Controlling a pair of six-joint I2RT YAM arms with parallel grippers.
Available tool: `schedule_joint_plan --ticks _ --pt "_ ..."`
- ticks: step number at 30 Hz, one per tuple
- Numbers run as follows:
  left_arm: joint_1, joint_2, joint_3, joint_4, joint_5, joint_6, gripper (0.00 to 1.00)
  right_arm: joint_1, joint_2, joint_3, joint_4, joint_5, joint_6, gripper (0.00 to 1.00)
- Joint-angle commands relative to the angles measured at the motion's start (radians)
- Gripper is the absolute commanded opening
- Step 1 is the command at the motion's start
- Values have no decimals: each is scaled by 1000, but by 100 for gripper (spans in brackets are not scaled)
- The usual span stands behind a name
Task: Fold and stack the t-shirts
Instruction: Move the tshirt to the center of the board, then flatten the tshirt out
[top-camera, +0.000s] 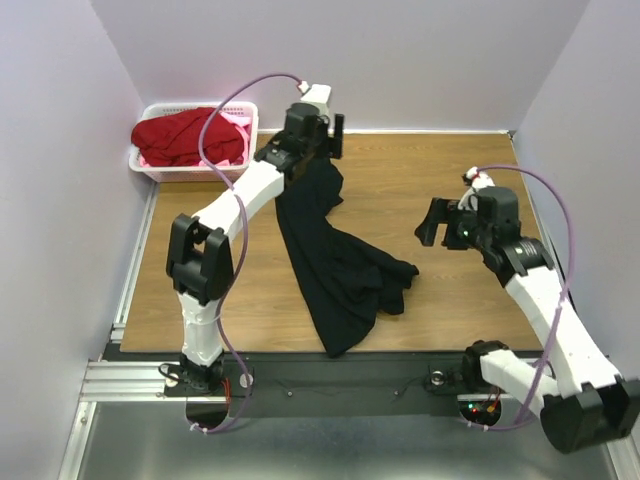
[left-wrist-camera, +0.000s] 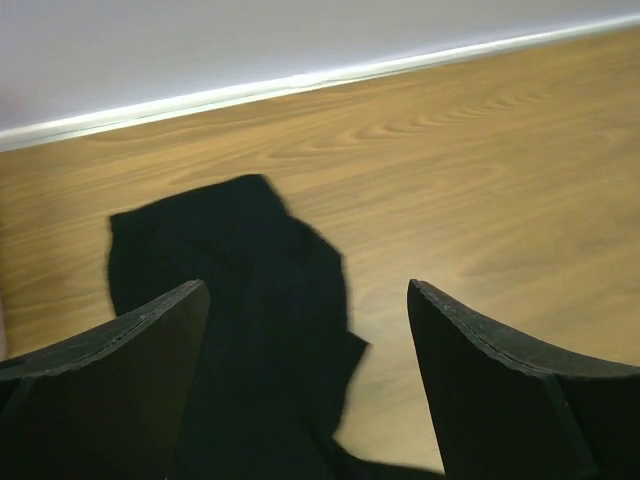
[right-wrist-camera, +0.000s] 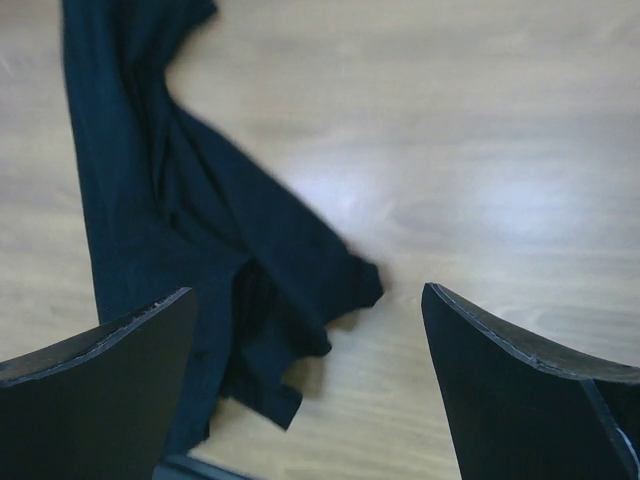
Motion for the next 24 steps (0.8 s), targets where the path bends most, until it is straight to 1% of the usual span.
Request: schedule_joint_plan --ticks 1,2,3,5,6,7,8,9,10,12,15,18,24 --pt "-139 -239 -68 -5 -90 -17 93 8 102 -15 -56 -123 33 100" --pt "-191 -297 -117 -15 -93 -28 93 8 160 -21 -65 -140 39 100" --pt "-218 -327 -218 -18 -99 -50 93 8 183 -26 -66 -172 44 100" --pt "-283 -376 -317 -31 -127 -63 92 8 223 -47 -68 -180 56 99" --pt "-352 -413 -391 -41 -139 -78 92 7 248 -55 -66 -172 66 98" --pt "-385 -422 -426 -51 -164 -95 93 7 261 -61 -65 -161 69 95" --pt "-414 -437 -456 -68 -164 -110 93 8 283 -70 -66 -151 72 93" --pt "-470 -441 -484 -71 -159 -130 92 7 295 -76 -66 -140 70 91" --pt "-495 -441 -537 -71 -155 -155 93 8 303 -81 -65 -129 66 89" --pt "-557 -427 -593 -64 -152 -207 93 8 326 -93 -56 -132 56 86" --pt "-587 -384 -616 -85 -182 -265 93 8 350 -104 -36 -178 49 86" --pt "-589 -346 -627 -81 -184 -314 92 8 375 -112 -19 -213 52 86" --pt "-598 -260 -602 -78 -146 -327 93 8 433 -136 33 -252 76 86"
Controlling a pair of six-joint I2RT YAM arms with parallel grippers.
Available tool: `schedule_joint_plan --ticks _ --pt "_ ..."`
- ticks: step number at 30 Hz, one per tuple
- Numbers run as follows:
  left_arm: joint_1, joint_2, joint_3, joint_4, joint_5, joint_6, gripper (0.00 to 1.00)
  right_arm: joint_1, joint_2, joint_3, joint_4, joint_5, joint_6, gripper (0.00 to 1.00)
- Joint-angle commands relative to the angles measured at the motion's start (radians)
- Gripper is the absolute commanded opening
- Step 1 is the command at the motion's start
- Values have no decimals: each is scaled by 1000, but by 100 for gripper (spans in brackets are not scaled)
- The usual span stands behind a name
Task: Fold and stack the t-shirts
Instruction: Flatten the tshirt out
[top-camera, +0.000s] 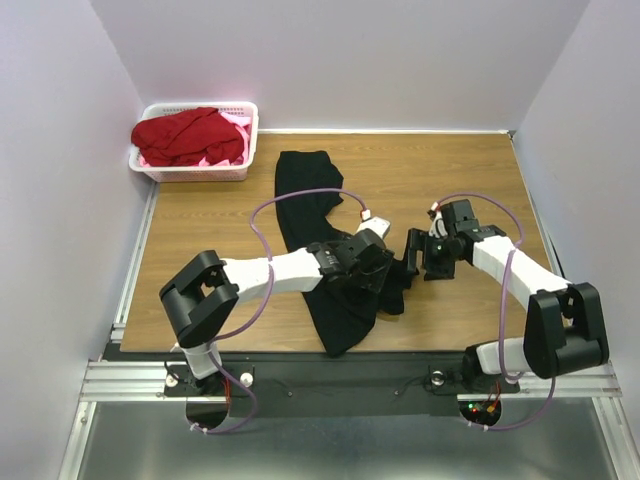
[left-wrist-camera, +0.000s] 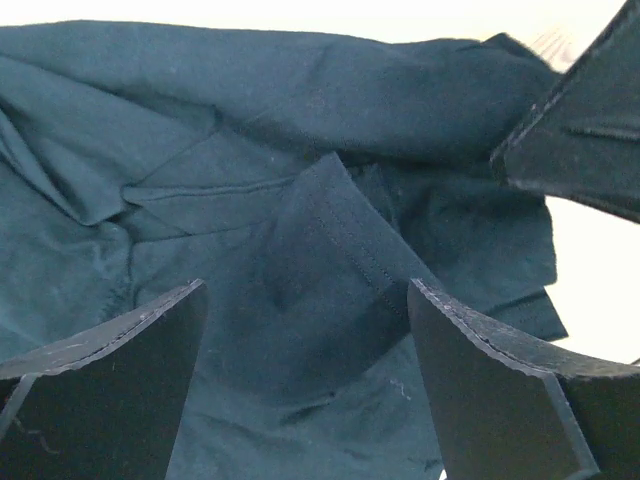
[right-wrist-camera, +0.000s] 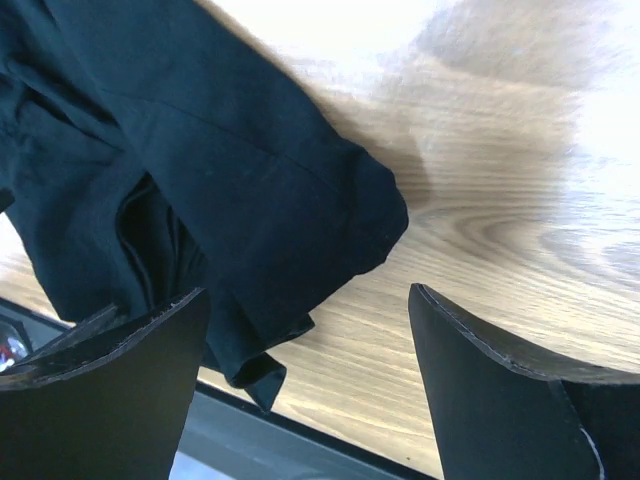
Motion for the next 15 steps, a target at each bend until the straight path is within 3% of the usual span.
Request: schedule_joint_plan --ticks 1,7,10,12,14,15 --pt "-4 11 29 23 -3 -43 92 8 13 -22 72 -54 24 86" --pt "-9 59 22 22 -17 -51 83 8 59 -44 137 -96 51 74" --pt "-9 66 16 -4 -72 -63 48 7 66 -58 158 -89 58 62" --pt "-4 65 6 -12 -91 -65 25 8 64 -71 172 -86 63 45" --pt "14 59 -9 -25 -109 -63 0 8 58 -76 172 -80 64 23" --pt "26 57 -15 -36 -136 -62 0 8 40 -76 170 -60 67 8"
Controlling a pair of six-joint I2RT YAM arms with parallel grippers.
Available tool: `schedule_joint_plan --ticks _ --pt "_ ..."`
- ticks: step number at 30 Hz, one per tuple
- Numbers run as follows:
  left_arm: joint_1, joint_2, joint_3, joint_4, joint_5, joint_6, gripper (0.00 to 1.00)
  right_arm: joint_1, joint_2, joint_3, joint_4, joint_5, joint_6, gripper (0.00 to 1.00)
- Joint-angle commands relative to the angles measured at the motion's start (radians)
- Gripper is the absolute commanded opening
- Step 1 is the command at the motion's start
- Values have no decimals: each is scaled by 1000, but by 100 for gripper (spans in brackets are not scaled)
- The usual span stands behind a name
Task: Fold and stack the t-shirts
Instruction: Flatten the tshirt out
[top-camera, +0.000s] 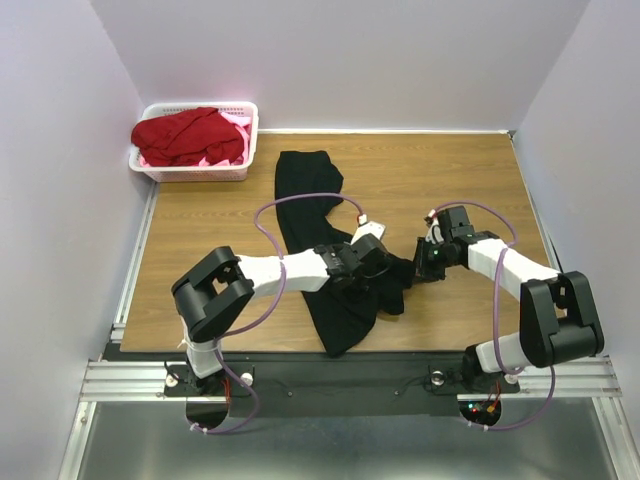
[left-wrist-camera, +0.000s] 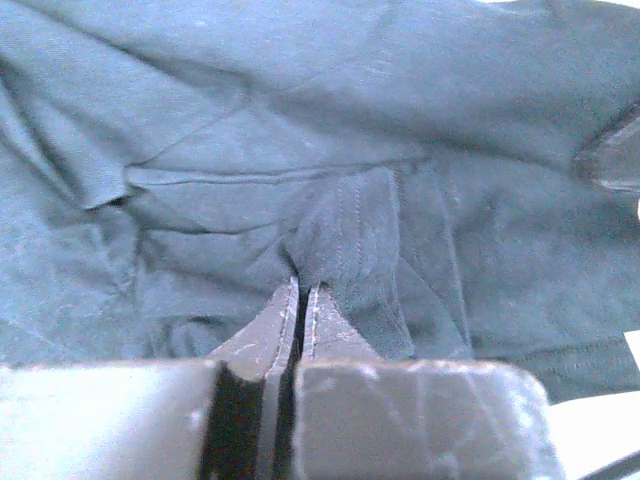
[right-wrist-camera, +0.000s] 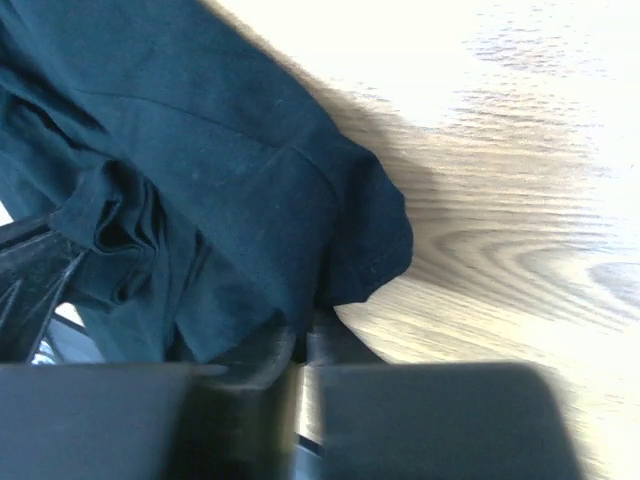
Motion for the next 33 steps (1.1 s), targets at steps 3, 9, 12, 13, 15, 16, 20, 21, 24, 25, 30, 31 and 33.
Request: schedule_joint_plan --ticks 3,9,12,13,15,16,20,21,24,25,30,31,33 --pt "96 -61 -32 -64 -138 10 0 7 -105 -12 41 65 37 1" --pt "332 -143 -10 -83 -237 155 0 8 -292 26 -114 265 92 1" --pt "430 -129 129 -93 -293 266 0 8 -373 78 -177 364 95 1" --pt "449 -117 166 -92 -299 297 0 7 -390 92 -190 375 93 1" --pt "492 -71 281 -74 -313 370 0 8 -422 137 -226 375 81 1" --pt "501 -51 325 -69 -314 392 0 8 -426 152 -240 361 78 1" --pt "524 118 580 -63 -340 499 0 8 -465 180 -313 315 77 1" --pt "528 153 638 -61 -345 499 0 8 -473 180 -327 306 81 1" --pt "538 303 873 -69 -351 553 0 8 -487 166 -381 249 104 1" --pt "540 340 986 -77 -352 553 0 7 -490 155 -385 223 115 2" --pt "561 486 1174 -167 -323 503 36 10 -485 102 -439 147 106 35" --pt "558 473 1136 -176 -307 486 53 10 -493 111 -441 178 94 43" --pt "543 374 1037 -155 -259 420 86 10 -480 161 -453 256 72 55"
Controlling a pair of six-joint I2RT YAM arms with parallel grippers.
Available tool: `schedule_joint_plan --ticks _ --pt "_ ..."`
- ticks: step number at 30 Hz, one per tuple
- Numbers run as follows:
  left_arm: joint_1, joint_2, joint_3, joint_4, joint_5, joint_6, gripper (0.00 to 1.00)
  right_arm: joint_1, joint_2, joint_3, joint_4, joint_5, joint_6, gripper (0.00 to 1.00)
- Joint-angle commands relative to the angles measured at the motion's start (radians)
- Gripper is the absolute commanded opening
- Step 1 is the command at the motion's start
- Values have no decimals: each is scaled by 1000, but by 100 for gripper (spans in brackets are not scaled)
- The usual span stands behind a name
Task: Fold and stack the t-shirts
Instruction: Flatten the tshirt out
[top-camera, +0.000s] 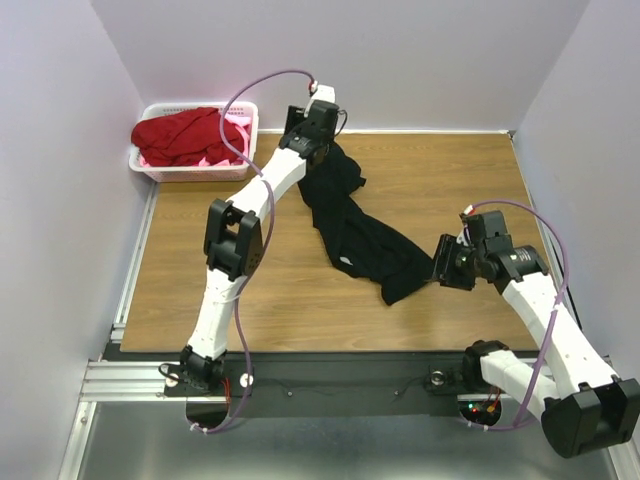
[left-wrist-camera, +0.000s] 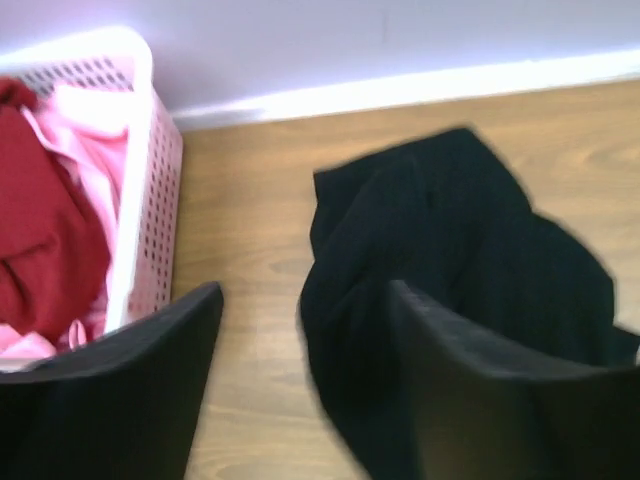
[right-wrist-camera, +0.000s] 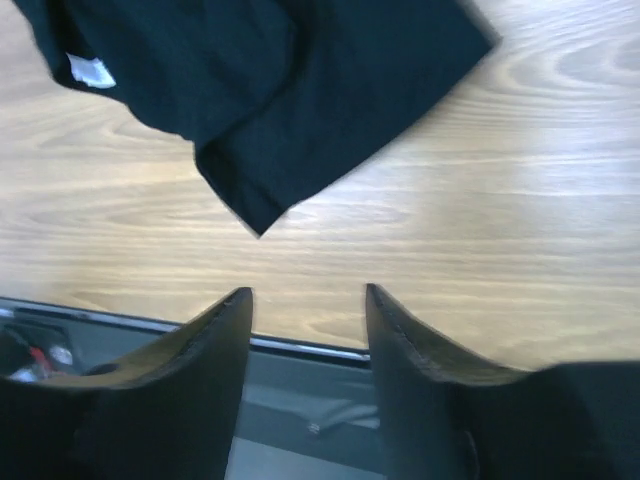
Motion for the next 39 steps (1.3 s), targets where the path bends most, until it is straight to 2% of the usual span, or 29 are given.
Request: schedule_joint_plan --ticks 1,5,6,8,11,15,19,20,22,29,39 --pt "-8 -183 -186 -4 47 -93 91 4 3 81 -40 71 -39 56" --pt "-68 -427 -498 42 121 -182 92 2 84 157 -20 75 -98 58" --pt "-124 -512 -596 48 129 -205 92 4 116 169 -2 85 -111 58" --pt "-189 -612 -681 44 150 -248 92 2 153 175 23 101 -113 58" --pt "-326 -665 -814 47 241 -336 92 2 216 177 57 84 -119 55" --pt "-388 -666 -956 123 282 -494 90 1 291 148 176 -5 -89 54" --pt "-387 -605 -1011 173 244 -558 90 2 368 125 290 -50 -43 54" --pt "-387 -593 -1013 176 180 -558 90 1 384 122 313 -71 -36 54" --pt "-364 -555 -1011 180 149 -555 90 1 433 114 368 -86 -23 54" --pt "-306 -469 -991 199 169 -549 91 1 561 102 468 -100 -6 54" --pt "-298 -372 -1003 240 228 -575 91 2 649 92 534 -90 -30 54"
